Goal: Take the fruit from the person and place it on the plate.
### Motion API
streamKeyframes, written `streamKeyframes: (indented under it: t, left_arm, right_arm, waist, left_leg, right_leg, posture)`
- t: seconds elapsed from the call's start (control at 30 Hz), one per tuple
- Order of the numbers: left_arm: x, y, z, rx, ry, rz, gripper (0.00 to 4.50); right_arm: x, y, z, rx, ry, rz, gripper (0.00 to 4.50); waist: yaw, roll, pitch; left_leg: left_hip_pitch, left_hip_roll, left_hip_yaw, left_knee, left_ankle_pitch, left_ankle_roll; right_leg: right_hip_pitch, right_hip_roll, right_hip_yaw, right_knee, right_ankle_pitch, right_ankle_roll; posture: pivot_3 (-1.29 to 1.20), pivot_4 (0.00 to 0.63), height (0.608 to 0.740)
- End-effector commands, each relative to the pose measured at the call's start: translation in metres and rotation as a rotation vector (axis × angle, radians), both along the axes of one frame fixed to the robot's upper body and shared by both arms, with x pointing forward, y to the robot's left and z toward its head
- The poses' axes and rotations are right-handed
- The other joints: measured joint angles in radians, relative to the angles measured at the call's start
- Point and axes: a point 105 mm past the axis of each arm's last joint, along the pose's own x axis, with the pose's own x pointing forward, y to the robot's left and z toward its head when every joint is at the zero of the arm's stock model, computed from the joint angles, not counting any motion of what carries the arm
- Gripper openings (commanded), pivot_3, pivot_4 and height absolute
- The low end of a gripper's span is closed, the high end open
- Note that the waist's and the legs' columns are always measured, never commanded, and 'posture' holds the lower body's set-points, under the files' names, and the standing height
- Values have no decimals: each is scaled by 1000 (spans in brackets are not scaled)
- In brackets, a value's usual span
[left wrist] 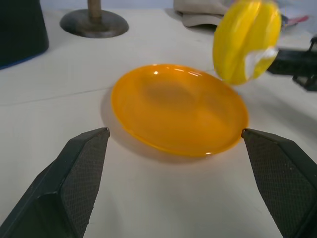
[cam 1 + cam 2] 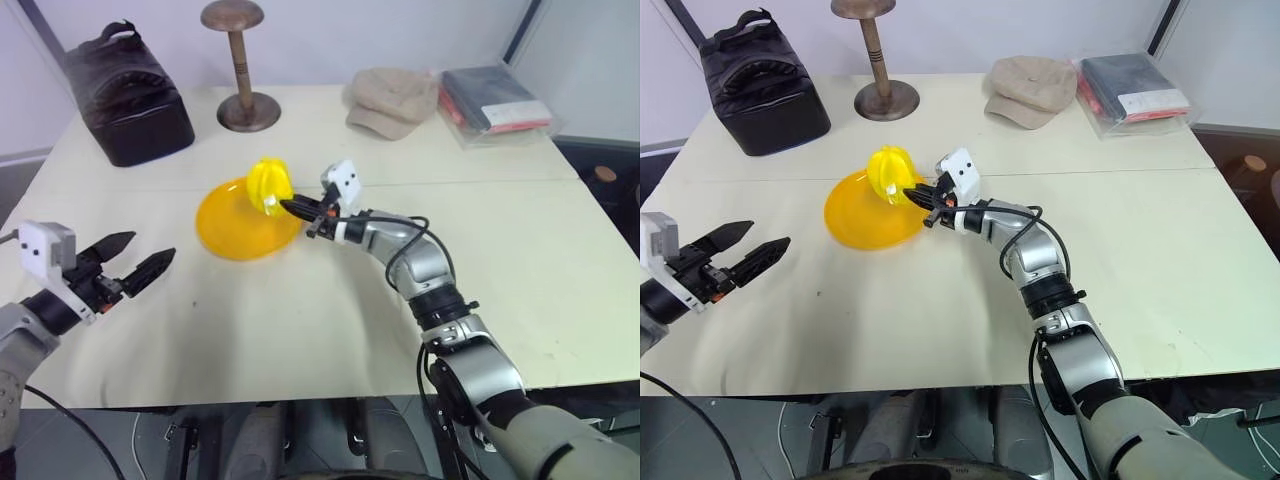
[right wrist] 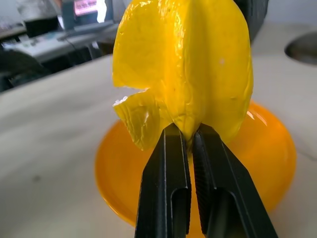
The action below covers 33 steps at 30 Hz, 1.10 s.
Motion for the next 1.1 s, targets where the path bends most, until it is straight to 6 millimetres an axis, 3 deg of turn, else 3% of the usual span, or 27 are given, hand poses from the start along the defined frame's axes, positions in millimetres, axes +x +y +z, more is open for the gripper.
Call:
streamKeyframes:
  t: [0.03, 0.2, 0.27, 0.37, 0.43, 0.73, 0.93, 1.1]
  left_arm:
    - [-4, -2, 13, 13, -64, 8, 4500]
    - [-3, -5, 12, 2, -66, 5, 4500]
    - [-2, -6, 12, 0, -66, 2, 4500]
    - [2, -5, 14, -1, -72, 3, 4500]
    - [4, 0, 17, 8, -84, 17, 4500]
    - [19, 28, 20, 28, -135, 168, 4500]
    - [26, 28, 12, 3, -136, 195, 4500]
    - [30, 25, 11, -22, -139, 188, 4500]
  right_arm:
    - [3, 8, 18, 14, -83, 17, 1010]
    - [4, 8, 27, 46, -103, 14, 3676]
    - [6, 6, 31, 52, -118, -4, 4451]
    - [8, -6, 40, 54, -143, -28, 4451]
    - [10, -29, 53, 68, -173, -77, 4451]
    - [5, -163, 80, 20, -222, -393, 4451]
    - [-3, -231, 70, -25, -188, -583, 4451]
    - [-9, -257, 57, -44, -162, -661, 4451]
  waist:
    - [-1, 0, 0]
    - [-1, 0, 0]
    - [-1, 0, 0]
    - [3, 0, 0]
    - [4, 0, 0]
    - [5, 0, 0]
    - [7, 0, 0]
    - [9, 0, 0]
  left_leg:
    - [0, 0, 0, 0, 0, 0]
    - [0, 0, 0, 0, 0, 0]
    - [0, 0, 0, 0, 0, 0]
    - [0, 0, 0, 0, 0, 0]
    - [0, 0, 0, 0, 0, 0]
    - [0, 0, 0, 0, 0, 0]
    - [0, 0, 1, 0, 0, 0]
    - [0, 0, 2, 1, 0, 1]
  right_leg:
    - [0, 0, 0, 0, 0, 0]
    - [0, 0, 0, 0, 0, 0]
    - [0, 1, 0, 0, 0, 0]
    - [0, 0, 0, 0, 0, 0]
    - [0, 0, 0, 0, 0, 0]
    - [1, 0, 0, -1, 0, 0]
    - [1, 0, 0, -1, 0, 0]
    - [2, 0, 0, -1, 0, 0]
  posture:
    - [0, 150, 740]
    - [0, 150, 740]
    - [0, 150, 740]
    - [0, 150, 740]
    - [0, 150, 740]
    - [0, 150, 740]
    - [0, 150, 740]
    - [0, 150, 740]
